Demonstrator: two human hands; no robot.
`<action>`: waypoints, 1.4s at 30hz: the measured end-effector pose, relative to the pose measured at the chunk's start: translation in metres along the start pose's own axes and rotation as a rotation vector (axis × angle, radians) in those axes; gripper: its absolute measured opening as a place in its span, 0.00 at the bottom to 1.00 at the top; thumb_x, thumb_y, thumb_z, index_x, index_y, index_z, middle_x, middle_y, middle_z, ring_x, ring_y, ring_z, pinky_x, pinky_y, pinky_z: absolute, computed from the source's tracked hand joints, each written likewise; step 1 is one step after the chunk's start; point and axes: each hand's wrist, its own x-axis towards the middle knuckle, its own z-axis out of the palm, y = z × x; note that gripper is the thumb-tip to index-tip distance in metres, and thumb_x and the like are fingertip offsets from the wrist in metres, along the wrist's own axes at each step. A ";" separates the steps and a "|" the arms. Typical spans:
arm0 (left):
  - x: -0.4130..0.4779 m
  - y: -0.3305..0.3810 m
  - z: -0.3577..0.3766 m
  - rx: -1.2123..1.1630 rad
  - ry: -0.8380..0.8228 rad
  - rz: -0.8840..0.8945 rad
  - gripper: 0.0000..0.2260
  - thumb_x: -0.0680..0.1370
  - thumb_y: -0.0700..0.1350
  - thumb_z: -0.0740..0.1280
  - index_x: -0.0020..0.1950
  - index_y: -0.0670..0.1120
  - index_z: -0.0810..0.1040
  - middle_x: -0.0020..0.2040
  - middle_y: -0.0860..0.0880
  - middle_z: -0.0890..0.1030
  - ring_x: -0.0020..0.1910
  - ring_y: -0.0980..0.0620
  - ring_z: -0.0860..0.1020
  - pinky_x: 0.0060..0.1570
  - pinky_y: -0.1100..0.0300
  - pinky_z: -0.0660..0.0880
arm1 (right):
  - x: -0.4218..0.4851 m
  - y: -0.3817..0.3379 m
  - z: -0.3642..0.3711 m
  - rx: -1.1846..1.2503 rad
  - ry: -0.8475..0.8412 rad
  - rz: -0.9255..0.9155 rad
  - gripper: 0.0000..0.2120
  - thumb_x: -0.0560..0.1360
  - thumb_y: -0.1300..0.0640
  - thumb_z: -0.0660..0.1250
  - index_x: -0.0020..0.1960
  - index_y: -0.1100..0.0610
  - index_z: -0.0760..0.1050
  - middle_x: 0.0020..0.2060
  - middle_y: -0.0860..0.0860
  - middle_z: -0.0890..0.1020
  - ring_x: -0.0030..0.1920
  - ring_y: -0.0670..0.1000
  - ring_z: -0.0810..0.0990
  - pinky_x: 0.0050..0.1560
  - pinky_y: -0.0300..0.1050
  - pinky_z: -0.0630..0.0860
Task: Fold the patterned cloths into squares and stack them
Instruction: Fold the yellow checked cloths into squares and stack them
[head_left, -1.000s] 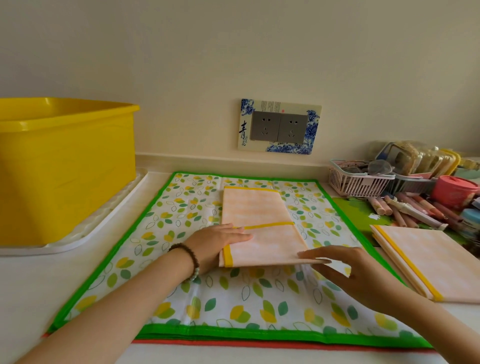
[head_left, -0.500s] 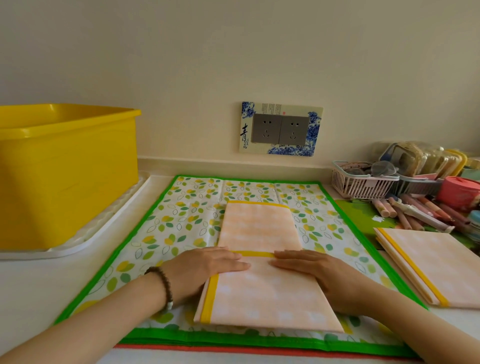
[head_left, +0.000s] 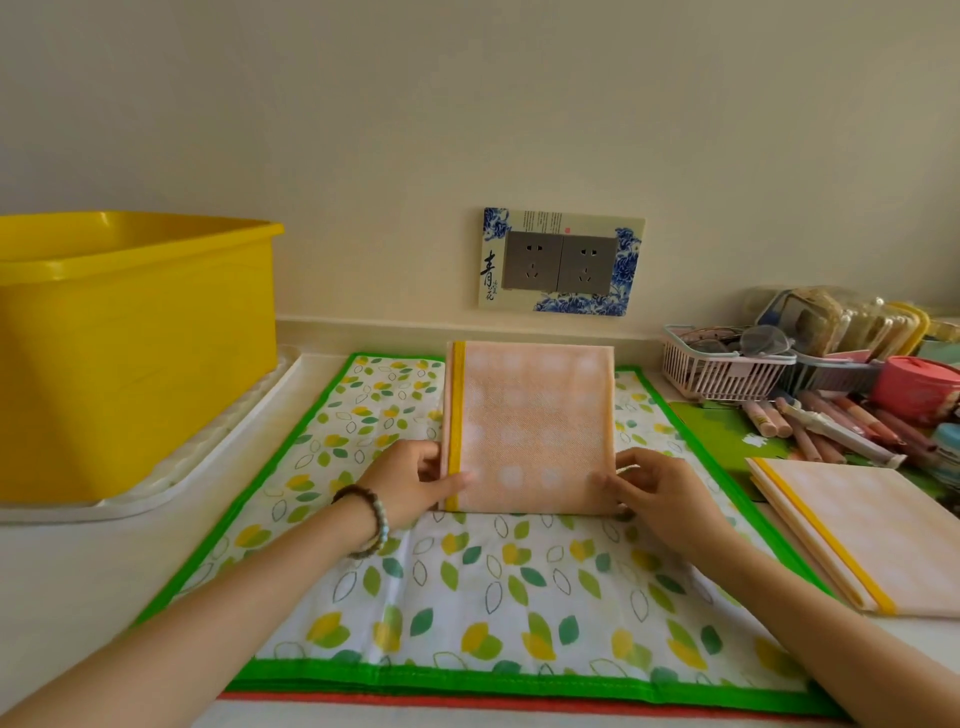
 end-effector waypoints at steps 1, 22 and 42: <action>0.002 -0.001 0.002 0.009 0.021 -0.004 0.05 0.73 0.48 0.71 0.48 0.50 0.79 0.44 0.56 0.82 0.43 0.60 0.81 0.43 0.70 0.76 | 0.002 0.001 0.001 0.015 0.019 0.029 0.05 0.73 0.52 0.70 0.47 0.51 0.77 0.34 0.44 0.85 0.33 0.42 0.82 0.36 0.35 0.76; 0.047 0.006 0.037 0.700 -0.167 -0.065 0.23 0.83 0.47 0.45 0.77 0.46 0.47 0.78 0.50 0.45 0.77 0.50 0.43 0.75 0.54 0.45 | 0.060 -0.039 0.088 -0.686 -0.127 -0.163 0.23 0.81 0.55 0.50 0.75 0.56 0.56 0.76 0.51 0.57 0.76 0.49 0.53 0.75 0.47 0.50; 0.078 -0.001 0.035 0.731 0.027 0.029 0.20 0.81 0.53 0.51 0.72 0.47 0.61 0.69 0.46 0.64 0.67 0.47 0.63 0.66 0.55 0.60 | 0.064 -0.001 0.047 -0.777 -0.253 0.040 0.32 0.80 0.41 0.45 0.77 0.57 0.45 0.77 0.52 0.47 0.77 0.50 0.46 0.76 0.47 0.42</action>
